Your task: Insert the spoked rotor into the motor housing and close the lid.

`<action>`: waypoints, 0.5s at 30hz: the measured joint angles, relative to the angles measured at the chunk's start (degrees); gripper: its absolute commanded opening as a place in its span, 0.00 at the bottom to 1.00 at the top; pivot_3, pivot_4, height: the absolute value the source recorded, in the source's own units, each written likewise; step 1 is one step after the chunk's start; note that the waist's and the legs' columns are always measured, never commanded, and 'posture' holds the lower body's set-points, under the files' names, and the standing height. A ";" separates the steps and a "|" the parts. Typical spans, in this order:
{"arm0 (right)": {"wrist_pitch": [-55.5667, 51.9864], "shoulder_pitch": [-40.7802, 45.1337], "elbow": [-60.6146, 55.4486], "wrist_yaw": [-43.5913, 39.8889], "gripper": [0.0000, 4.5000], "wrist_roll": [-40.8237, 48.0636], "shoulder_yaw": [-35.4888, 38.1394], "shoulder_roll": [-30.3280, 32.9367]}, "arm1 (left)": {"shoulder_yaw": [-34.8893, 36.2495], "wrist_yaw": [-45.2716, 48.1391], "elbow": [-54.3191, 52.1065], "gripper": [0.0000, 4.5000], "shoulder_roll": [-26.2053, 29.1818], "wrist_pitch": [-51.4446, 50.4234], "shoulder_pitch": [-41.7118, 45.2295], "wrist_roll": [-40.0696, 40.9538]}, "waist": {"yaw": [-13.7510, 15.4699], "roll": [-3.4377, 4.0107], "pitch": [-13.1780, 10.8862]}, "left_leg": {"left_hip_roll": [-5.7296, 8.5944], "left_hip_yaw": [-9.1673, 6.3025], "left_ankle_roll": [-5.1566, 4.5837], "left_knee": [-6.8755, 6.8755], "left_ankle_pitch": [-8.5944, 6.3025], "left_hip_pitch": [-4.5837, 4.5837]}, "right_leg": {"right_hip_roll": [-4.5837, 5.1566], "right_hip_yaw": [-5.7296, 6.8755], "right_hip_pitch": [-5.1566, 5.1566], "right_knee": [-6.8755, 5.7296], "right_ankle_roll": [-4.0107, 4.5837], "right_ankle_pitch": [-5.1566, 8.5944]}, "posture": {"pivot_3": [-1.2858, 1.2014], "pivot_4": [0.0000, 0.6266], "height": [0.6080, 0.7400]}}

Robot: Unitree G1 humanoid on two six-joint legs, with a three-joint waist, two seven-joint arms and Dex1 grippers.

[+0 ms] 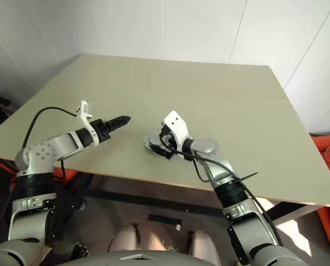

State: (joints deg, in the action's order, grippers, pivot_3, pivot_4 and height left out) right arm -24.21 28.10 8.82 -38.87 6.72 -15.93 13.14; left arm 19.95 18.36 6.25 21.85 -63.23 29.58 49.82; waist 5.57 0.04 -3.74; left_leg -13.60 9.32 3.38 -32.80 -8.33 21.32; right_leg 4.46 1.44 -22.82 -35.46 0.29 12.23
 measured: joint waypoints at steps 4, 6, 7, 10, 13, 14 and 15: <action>0.25 0.23 1.79 0.48 0.99 -0.28 -0.02 -0.85 | 0.09 -0.01 -0.02 1.00 0.44 -0.09 0.00 0.04 | -0.01 0.00 0.00 | 0.01 0.00 0.00 0.01 0.00 0.00 | 0.00 0.00 0.00 0.02 0.00 0.00 | 0.52 0.00 1.00; 0.42 0.26 2.22 0.52 0.99 -0.39 -0.03 -1.19 | 0.12 -0.05 -0.04 1.00 0.56 -0.49 0.00 0.05 | -0.01 0.00 0.00 | 0.00 0.00 0.00 0.02 0.00 0.01 | 0.00 0.00 0.00 0.03 0.00 0.00 | 0.52 0.00 1.00; 0.50 0.34 2.44 0.54 0.99 -0.42 -0.02 -1.30 | 0.13 -0.06 -0.05 1.00 0.59 -0.55 0.00 0.05 | -0.01 0.00 0.00 | 0.00 0.00 0.00 0.02 0.00 0.00 | 0.00 0.00 -0.01 0.03 0.00 0.00 | 0.52 0.00 1.00; 1.18 0.51 3.32 0.78 0.99 -0.74 -0.02 -1.64 | 0.21 -0.09 -0.13 1.00 0.70 -0.75 0.00 0.07 | -0.02 0.00 0.00 | 0.00 0.00 0.00 0.03 0.00 0.00 | 0.00 0.00 -0.01 0.03 0.00 0.00 | 0.52 0.00 1.00; 1.92 1.02 4.46 1.06 0.99 -1.01 0.00 -1.97 | 0.25 -0.13 -0.17 1.00 0.69 -0.97 0.00 0.09 | -0.04 0.00 0.00 | 0.00 0.00 0.00 0.03 0.00 0.00 | 0.00 0.00 -0.01 0.03 0.00 0.00 | 0.52 0.00 1.00; 2.18 1.30 4.93 1.10 0.99 -1.06 0.01 -1.99 | 0.25 -0.14 -0.19 1.00 0.69 -0.98 0.00 0.09 | -0.04 0.00 0.00 | 0.00 0.00 0.00 0.03 0.00 0.00 | 0.00 0.00 -0.01 0.03 0.00 0.00 | 0.52 0.00 1.00; 2.45 1.53 5.42 1.17 0.95 -1.08 0.03 -1.99 | 0.25 -0.15 -0.22 1.00 0.69 -0.97 0.00 0.09 | -0.04 0.00 0.00 | 0.01 0.00 0.00 0.03 0.00 0.00 | 0.00 0.00 0.00 0.03 0.00 0.00 | 0.52 0.00 1.00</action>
State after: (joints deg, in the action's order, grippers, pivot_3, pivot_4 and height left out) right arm -21.76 29.63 14.25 -37.70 5.64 -15.90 11.15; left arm 20.20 18.22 6.03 22.54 -64.20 29.58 49.91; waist 5.54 0.04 -3.74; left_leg -13.59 9.33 3.38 -32.76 -8.33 21.32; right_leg 4.46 1.44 -22.82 -35.43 0.30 12.23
